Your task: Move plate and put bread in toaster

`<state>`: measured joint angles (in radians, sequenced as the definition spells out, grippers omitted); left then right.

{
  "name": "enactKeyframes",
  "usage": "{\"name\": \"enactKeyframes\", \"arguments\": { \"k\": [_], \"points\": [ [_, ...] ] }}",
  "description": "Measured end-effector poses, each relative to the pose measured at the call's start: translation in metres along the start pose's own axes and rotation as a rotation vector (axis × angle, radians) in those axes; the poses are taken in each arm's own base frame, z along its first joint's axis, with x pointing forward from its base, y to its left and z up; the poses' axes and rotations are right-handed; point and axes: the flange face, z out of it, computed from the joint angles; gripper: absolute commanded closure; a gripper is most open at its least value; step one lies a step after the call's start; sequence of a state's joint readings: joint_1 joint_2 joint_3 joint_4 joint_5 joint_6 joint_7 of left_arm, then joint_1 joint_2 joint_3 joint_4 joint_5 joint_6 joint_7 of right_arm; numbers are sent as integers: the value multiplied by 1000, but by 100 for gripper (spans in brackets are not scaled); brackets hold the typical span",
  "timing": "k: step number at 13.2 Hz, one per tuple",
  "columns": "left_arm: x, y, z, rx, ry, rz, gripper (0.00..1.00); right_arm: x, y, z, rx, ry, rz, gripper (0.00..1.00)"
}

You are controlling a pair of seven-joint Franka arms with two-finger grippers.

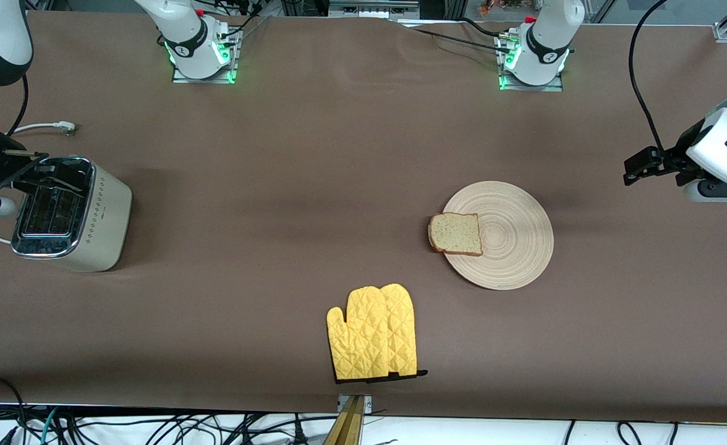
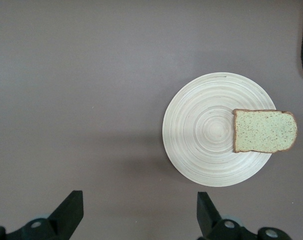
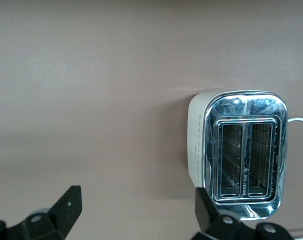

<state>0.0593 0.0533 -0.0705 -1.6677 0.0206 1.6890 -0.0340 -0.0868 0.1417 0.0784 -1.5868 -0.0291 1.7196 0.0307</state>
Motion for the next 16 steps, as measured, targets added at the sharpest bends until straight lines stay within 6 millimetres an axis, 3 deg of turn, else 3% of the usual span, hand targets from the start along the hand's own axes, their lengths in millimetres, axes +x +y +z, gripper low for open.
{"name": "enactKeyframes", "arguments": {
  "k": [6,12,16],
  "points": [
    [4,0,0,-1,2,1,0,2,0,-1,0,5,-1,0],
    [20,-15,41,-5,-66,-24,0,2,1,-1,0,5,1,0],
    [24,-14,32,-6,-46,-23,0,2,1,-1,0,5,1,0]
  ]
}}
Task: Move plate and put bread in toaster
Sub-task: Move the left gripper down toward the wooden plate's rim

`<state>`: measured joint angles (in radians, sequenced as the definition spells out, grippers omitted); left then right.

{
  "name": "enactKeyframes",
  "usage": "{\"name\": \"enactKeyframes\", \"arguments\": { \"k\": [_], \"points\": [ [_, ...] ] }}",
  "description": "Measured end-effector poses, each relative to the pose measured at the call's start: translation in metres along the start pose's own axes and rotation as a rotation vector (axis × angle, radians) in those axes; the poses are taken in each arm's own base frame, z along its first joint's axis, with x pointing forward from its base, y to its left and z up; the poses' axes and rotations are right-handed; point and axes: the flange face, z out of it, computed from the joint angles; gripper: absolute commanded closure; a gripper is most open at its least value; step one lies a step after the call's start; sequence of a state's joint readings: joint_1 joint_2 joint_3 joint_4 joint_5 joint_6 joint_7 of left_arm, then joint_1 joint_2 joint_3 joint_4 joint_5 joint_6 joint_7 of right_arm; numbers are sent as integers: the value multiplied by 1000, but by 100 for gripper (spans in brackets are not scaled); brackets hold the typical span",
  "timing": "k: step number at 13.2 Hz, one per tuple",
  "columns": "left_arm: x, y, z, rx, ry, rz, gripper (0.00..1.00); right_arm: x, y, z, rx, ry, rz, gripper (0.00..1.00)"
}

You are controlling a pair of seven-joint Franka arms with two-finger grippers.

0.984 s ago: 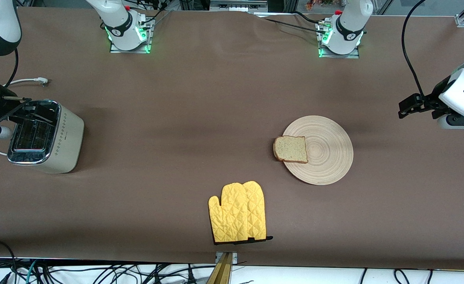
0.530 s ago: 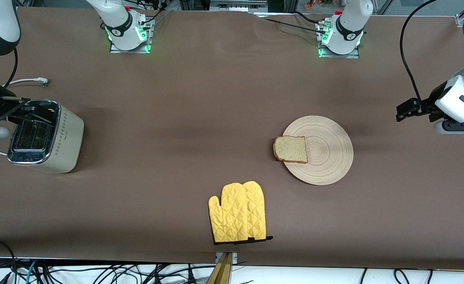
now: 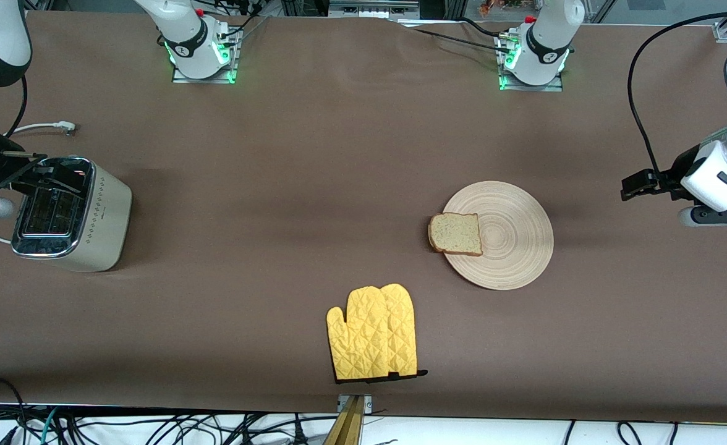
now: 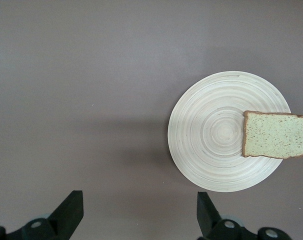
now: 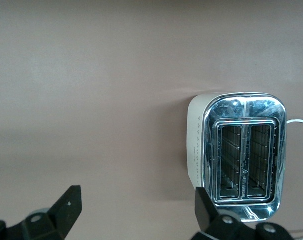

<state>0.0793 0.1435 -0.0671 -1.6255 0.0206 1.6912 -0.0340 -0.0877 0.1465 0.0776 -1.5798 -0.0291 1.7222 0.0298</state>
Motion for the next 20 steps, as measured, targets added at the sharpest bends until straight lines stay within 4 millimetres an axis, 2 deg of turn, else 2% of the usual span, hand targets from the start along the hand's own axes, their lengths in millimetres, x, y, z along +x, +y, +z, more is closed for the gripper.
{"name": "enactKeyframes", "arguments": {
  "k": [4,7,9,12,14,16,17,18,20],
  "points": [
    [4,8,6,0,-9,13,0,0,0,1,0,-1,0,0],
    [6,-3,10,-4,-16,-6,0,1,0,1,0,-2,0,0],
    [7,-18,12,-94,-22,-57,0,1,0,2,0,-2,0,0],
    [8,-64,19,-295,-21,-133,0,2,0,2,0,-1,1,0],
    [10,-88,33,-401,-22,-108,0,2,0,2,0,-2,0,0],
    [10,-115,60,-565,-17,-90,0,2,0,2,0,-2,1,0],
    [8,-134,80,-652,-5,-77,0,2,0,2,0,-1,1,0],
    [5,-153,105,-726,8,-60,0,2,0,2,0,-1,1,0],
    [-1,-185,168,-862,29,12,0,2,0,2,1,-1,0,0]
  ]
}}
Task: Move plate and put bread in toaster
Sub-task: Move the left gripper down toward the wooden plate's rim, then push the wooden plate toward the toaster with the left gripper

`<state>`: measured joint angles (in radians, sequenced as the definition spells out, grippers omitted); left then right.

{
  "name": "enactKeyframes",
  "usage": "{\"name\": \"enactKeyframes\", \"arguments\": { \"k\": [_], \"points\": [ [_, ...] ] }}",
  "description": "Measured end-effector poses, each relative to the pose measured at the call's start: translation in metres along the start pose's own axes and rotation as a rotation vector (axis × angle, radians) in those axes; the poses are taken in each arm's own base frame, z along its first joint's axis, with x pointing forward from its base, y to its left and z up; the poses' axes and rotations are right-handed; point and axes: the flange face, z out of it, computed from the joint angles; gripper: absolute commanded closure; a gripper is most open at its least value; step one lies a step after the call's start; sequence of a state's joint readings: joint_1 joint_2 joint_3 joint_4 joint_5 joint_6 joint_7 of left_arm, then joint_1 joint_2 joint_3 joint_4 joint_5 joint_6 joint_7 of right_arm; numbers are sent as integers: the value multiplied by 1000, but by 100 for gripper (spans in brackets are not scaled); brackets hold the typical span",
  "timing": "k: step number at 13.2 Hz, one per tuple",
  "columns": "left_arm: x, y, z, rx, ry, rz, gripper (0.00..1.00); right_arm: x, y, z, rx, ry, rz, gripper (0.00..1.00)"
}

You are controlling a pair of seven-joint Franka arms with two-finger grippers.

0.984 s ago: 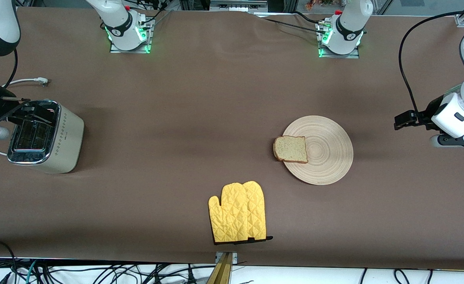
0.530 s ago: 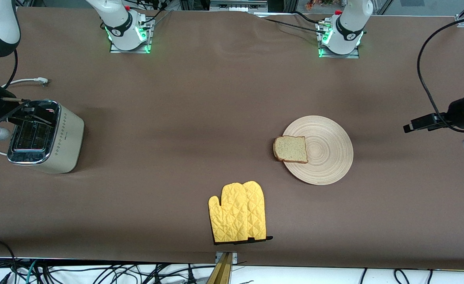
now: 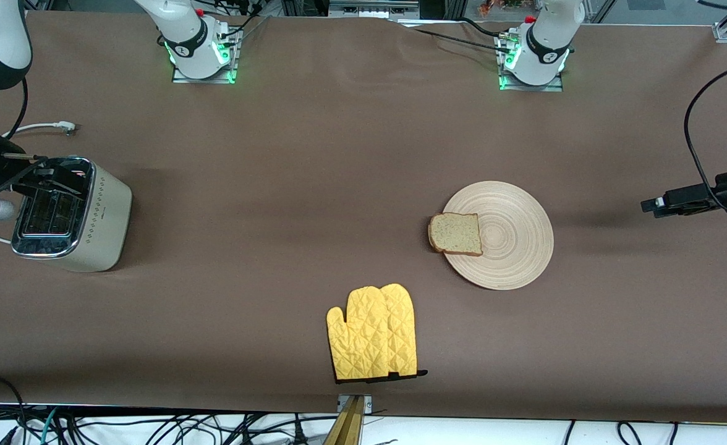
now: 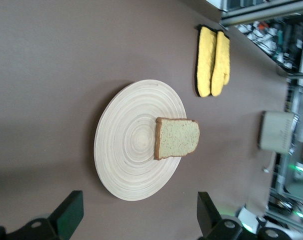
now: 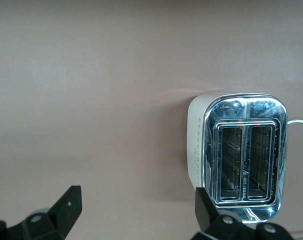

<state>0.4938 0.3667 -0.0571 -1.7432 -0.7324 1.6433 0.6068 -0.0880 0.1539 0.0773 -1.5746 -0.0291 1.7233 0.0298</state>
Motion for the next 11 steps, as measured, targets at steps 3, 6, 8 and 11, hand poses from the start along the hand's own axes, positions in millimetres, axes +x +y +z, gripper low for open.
{"name": "enactKeyframes", "arguments": {
  "k": [3,6,8,11],
  "points": [
    [-17,-109,60,-250,46,78,0,0,0,0,0,1,3,0],
    [-27,-160,124,-402,86,88,3,1,1,-1,0,5,4,0],
    [-27,-161,161,-478,102,92,5,1,1,-1,0,7,4,0],
    [-23,-147,208,-489,93,65,6,2,-2,0,0,5,-1,0]
  ]
}}
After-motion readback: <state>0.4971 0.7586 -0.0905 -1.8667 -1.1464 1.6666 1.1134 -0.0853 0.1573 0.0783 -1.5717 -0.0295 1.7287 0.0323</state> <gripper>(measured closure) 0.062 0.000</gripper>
